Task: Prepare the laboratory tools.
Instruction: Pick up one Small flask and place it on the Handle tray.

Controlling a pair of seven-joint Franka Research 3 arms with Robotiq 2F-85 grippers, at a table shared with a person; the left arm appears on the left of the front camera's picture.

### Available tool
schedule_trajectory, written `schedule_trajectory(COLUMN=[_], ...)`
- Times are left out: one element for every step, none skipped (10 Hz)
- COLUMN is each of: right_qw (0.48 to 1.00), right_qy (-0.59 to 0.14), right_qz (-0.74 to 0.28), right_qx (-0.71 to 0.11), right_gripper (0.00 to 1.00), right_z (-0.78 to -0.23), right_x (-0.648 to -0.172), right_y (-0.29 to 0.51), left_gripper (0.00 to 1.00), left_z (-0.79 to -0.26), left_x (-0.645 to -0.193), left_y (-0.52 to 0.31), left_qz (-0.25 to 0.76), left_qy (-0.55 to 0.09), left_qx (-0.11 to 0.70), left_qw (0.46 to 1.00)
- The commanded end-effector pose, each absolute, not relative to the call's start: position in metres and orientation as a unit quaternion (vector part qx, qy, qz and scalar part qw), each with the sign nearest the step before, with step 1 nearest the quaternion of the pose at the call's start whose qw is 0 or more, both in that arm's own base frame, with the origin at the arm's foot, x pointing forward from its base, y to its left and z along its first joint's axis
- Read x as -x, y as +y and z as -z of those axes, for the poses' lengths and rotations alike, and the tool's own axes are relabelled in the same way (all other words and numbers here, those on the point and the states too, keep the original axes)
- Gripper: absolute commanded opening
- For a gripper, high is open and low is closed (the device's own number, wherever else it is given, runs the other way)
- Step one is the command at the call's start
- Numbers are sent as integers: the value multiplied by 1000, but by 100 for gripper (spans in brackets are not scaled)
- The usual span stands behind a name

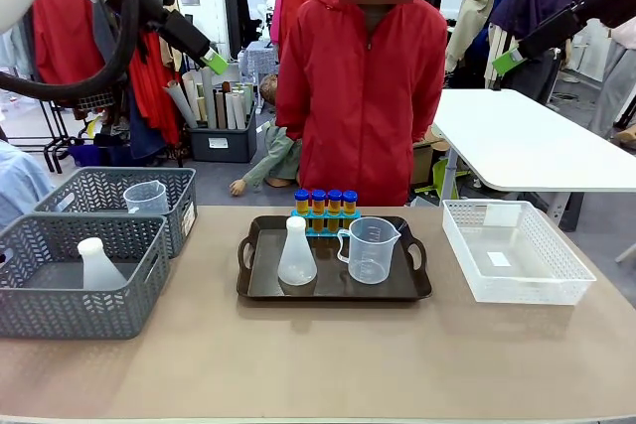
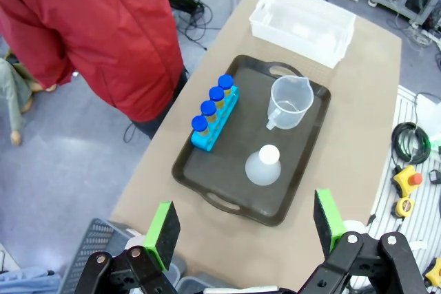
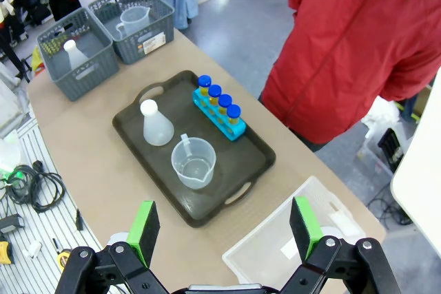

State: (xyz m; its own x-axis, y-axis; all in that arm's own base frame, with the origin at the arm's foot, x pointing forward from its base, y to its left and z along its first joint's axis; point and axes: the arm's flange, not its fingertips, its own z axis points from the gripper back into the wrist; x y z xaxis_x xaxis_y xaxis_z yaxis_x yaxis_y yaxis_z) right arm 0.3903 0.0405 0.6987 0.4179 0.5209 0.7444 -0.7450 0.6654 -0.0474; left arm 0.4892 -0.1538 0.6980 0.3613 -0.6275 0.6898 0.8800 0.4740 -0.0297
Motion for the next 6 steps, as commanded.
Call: schedule_trajectory(right_qw=[826,826,826,826,826,826], right_qy=[-384,-384,-384,-384,-384,-384], right_qz=[-384,-384,-384,-384,-384,-384], right_qx=[-152,-152,-152,-152,-152,-152], right_gripper=[100,100,100,100,100,100], right_z=[-700,-700,-700,-700,-700,-700], right_x=[-391,-391,-391,-391,-391,-391], right_y=[40,40,40,40,40,40], left_gripper=[100,100,100,100,100,100], left_z=[-698,-698,-698,-698,-698,-698], left_x=[-489,-489,-489,-489,-489,-489], left_y=[-153,-153,-153,-153,-153,-153], left_qz=[471,471,471,471,471,471], left_qy=[-312,-312,-312,-312,-312,-312], left_qx=[203,203,203,203,203,203], left_qw=[800,800,800,800,800,800])
